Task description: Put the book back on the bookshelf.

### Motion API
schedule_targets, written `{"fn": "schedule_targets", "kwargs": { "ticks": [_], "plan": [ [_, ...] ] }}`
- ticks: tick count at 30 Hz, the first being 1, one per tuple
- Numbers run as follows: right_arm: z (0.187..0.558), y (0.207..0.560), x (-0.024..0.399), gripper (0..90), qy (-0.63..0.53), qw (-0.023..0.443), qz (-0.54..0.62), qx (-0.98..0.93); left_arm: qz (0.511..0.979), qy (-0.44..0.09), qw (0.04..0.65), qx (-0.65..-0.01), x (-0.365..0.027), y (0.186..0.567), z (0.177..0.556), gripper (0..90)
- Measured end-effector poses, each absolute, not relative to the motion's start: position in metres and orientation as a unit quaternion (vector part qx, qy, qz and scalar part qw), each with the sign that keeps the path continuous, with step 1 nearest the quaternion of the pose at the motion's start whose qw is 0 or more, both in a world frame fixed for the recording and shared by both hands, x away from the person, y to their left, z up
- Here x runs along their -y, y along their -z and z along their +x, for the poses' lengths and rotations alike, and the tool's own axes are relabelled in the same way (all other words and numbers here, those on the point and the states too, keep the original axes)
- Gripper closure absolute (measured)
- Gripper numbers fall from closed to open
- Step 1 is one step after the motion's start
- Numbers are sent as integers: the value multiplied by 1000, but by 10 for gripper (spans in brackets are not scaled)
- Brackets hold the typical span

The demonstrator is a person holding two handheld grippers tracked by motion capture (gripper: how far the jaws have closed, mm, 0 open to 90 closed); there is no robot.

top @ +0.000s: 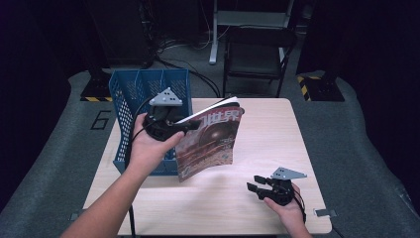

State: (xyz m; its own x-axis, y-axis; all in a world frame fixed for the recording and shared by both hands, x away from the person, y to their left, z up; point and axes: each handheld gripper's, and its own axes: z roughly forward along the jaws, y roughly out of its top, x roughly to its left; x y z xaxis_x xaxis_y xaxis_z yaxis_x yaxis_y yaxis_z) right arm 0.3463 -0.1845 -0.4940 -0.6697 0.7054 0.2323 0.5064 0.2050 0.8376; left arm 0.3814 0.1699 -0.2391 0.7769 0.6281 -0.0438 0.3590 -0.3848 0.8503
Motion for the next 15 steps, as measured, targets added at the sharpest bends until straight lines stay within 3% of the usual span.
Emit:
{"fn": "schedule_targets", "kwargs": {
  "ticks": [15],
  "plan": [
    [347, 495, 184, 525, -490, 103, 388, -774, 808, -168, 464, -321, -201, 224, 378, 839]
  ]
}}
